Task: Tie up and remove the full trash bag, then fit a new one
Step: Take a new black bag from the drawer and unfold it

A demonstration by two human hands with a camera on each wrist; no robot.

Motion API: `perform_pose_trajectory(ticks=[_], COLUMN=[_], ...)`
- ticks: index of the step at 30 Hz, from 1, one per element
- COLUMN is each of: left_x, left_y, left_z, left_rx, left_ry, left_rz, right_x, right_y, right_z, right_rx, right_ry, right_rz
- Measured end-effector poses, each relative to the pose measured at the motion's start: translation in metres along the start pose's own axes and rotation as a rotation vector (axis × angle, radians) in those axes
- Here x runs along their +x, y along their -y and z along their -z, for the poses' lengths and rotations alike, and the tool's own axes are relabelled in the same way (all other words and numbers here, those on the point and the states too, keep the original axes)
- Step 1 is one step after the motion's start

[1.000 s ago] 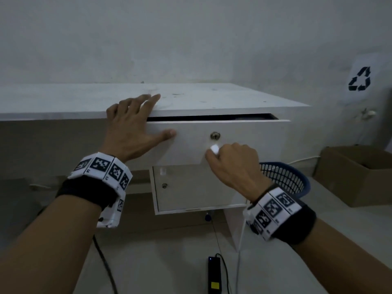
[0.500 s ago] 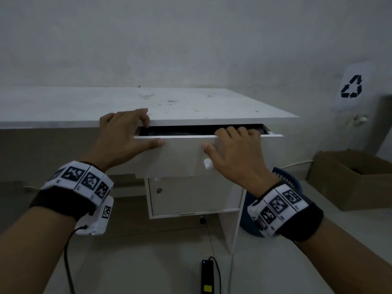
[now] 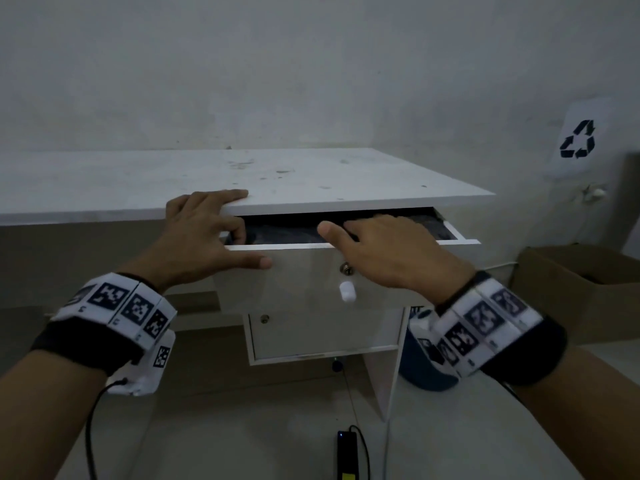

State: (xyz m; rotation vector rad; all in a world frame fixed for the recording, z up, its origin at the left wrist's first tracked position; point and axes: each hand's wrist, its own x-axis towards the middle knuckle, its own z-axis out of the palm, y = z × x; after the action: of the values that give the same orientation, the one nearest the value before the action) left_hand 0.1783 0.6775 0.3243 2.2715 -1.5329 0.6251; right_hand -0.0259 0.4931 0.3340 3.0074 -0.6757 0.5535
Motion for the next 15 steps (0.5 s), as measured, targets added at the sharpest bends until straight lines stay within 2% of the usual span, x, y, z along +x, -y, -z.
perform_pose_trajectory(ticks=[3,6,10,12,15], left_x=[0.0,0.0,0.0,0.0,0.001], left_y=[0.0,-0.001,-0.004,-0.004,-0.006], left_z=[-0.002,-0.003,-0.003,-0.004,-0.002], left_rx=[0.007,-0.018,-0.04,-0.047,-0.033], left_ry=[-0.017,-0.058,-0.095,-0.109,-0.115], left_rz=[0.001,0.002,-0.001,0.004,0.016], right_x=[0.016,0.034,0.043,0.045,0.036], right_y=[0.008,0.008,0.004,0.003,0.006], right_z=[0.0,0.0,-0.002,-0.001,-0.006], right_rx=[0.006,0.066,0.278,0.304,0.154], right_ry=[0.199,0.311,0.43,0.337,0.007], right_rz=[-0.096,-0.168,-0.185,-0.139,-0.006])
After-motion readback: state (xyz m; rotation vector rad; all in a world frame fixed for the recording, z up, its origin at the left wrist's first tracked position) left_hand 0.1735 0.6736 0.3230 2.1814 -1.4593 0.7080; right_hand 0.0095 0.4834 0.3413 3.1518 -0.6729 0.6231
